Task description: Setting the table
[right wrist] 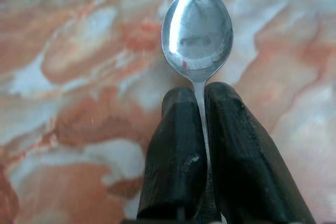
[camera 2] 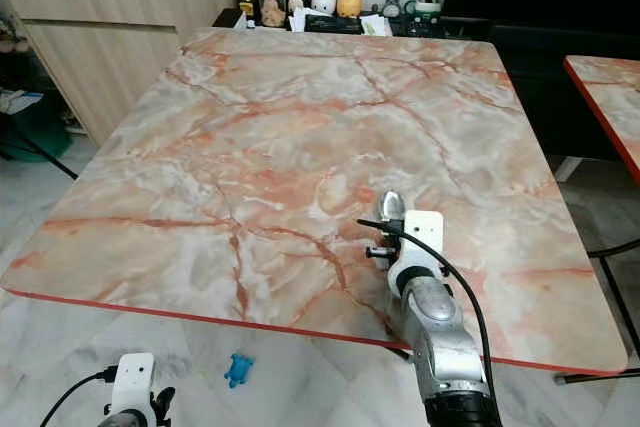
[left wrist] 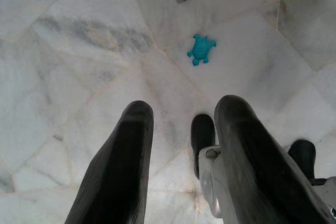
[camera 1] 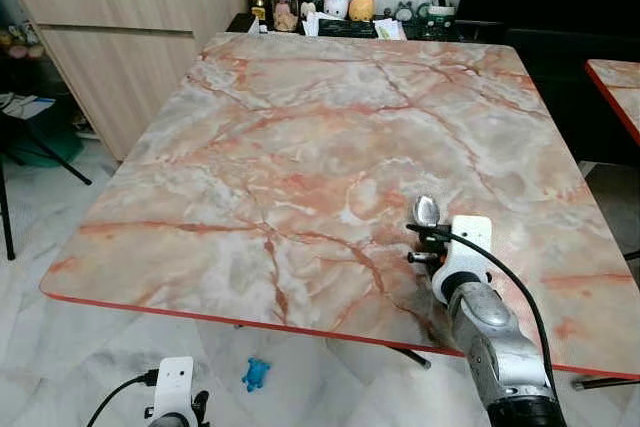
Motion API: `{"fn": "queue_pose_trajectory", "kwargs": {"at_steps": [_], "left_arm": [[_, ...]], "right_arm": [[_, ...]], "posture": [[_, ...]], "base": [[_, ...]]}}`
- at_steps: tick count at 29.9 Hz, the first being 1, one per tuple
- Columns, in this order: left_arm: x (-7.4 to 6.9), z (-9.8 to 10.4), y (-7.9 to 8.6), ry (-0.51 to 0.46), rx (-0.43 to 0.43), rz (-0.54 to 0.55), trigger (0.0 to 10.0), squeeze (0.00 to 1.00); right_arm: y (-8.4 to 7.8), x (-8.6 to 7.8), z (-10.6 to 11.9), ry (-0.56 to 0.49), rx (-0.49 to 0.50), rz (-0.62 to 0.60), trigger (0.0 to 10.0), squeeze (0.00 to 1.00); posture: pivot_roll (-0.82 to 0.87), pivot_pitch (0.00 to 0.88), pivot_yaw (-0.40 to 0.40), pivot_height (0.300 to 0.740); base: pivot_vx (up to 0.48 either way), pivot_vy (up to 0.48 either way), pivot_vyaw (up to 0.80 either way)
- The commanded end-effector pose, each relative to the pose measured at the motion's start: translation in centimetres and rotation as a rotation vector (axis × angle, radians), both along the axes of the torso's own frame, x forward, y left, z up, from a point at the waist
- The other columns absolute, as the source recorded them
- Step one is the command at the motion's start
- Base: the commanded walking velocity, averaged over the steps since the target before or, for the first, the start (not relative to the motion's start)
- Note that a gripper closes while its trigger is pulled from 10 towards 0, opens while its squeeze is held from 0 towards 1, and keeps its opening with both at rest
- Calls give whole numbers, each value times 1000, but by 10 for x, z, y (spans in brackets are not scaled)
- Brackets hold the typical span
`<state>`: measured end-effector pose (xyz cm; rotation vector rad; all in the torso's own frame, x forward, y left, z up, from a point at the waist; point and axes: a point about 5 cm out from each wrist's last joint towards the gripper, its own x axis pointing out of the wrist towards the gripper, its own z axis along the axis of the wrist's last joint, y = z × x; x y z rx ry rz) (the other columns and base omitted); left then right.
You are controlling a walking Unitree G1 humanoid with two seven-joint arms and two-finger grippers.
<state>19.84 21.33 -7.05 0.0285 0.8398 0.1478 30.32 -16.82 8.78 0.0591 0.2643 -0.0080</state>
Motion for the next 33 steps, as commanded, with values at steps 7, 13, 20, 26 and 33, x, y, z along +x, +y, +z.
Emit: {"fn": "queue_pose_trajectory", "kwargs": {"at_steps": [7, 13, 20, 26, 33], "left_arm": [[-7, -4, 3, 33, 13, 9, 10000, 0], [-6, -3, 2, 31, 18, 3, 10000, 0], [-6, -3, 2, 29, 23, -2, 10000, 0], [-6, -3, 1, 26, 20, 0, 10000, 0], [-5, -3, 0, 24, 20, -5, 10000, 0]], "right_arm": [[-7, -9, 35, -267, 14, -20, 10000, 0], [-14, -17, 40, -348, -40, -34, 10000, 0], [-12, -13, 52, -416, -3, -29, 10000, 0], [-8, -10, 61, -468, 1, -27, 10000, 0], [-13, -9, 67, -499, 0, -46, 10000, 0]], "posture": [[-4, 64, -8, 740], [-8, 56, -10, 740], [-8, 37, -9, 740], [-7, 26, -10, 740], [-13, 10, -10, 740]], "base": [[0, 0, 0], [0, 0, 0], [0, -234, 0], [0, -346, 0], [0, -346, -83]]}}
